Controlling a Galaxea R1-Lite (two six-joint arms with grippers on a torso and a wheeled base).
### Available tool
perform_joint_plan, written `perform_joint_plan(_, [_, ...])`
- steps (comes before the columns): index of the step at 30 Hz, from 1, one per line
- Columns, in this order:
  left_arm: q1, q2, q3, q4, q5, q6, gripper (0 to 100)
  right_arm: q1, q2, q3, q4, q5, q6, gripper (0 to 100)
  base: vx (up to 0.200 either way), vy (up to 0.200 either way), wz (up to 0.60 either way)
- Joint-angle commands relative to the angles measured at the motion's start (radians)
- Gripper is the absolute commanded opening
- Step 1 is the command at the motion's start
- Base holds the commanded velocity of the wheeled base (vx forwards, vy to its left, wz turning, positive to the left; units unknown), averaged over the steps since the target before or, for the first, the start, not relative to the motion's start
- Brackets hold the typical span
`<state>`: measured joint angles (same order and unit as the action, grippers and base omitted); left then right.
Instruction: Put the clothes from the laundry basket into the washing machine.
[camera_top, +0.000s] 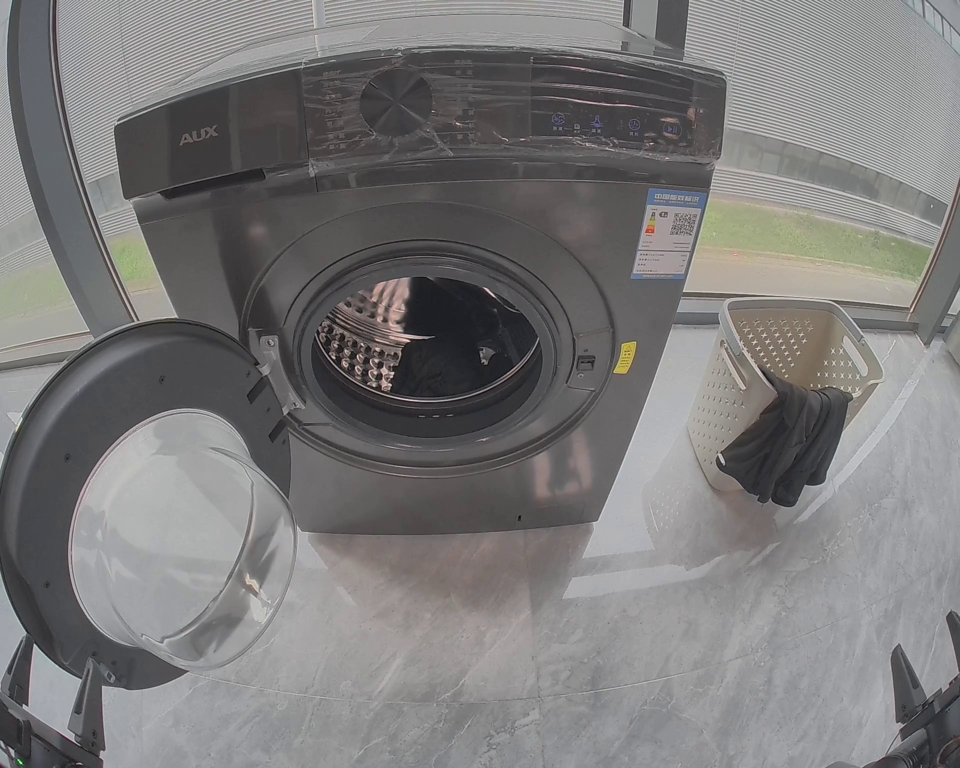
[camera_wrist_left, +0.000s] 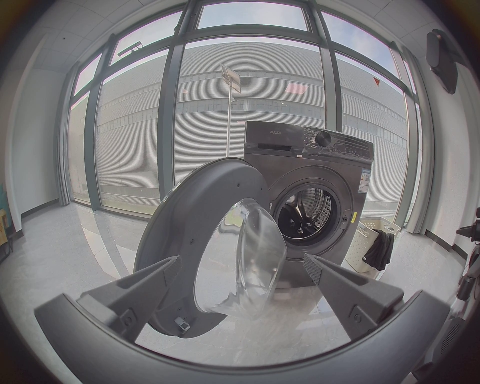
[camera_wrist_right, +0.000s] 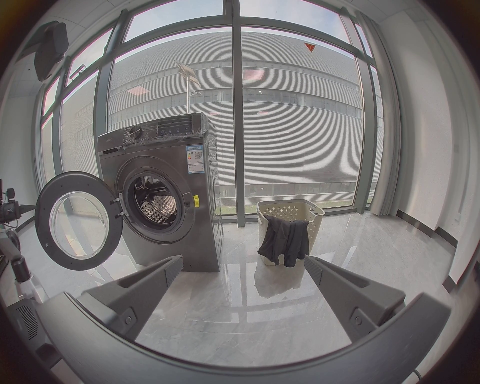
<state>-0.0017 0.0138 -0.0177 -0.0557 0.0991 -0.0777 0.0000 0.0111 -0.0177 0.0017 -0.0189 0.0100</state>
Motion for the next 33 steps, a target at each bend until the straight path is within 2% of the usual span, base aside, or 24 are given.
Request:
perform_joint_plan(1, [0.0, -0.014, 0.016, -0.001, 0.001, -0.001, 100, 0.0, -0.011, 0.016, 0.0, 0.001, -0.001, 100, 0.0, -0.2, 0.0])
perform_joint_plan(21, [0.0, -0.014, 0.016, -0.003, 0.001, -0.001, 100, 0.0, -0.011, 0.016, 0.0, 0.001, -0.001, 100, 0.0, -0.2, 0.0])
perform_joint_plan(27, [0.0, -0.014, 0.018, -0.001, 0.001, -0.001, 100, 0.0, -0.011, 0.016, 0.0, 0.001, -0.001, 100, 0.0, 0.0, 0.0])
perform_joint_plan(33, [0.0, -0.014, 0.016, -0.001, 0.001, -0.004, 100, 0.0, -0.011, 0.016, 0.0, 0.001, -0.001, 100, 0.2, 0.0, 0.0])
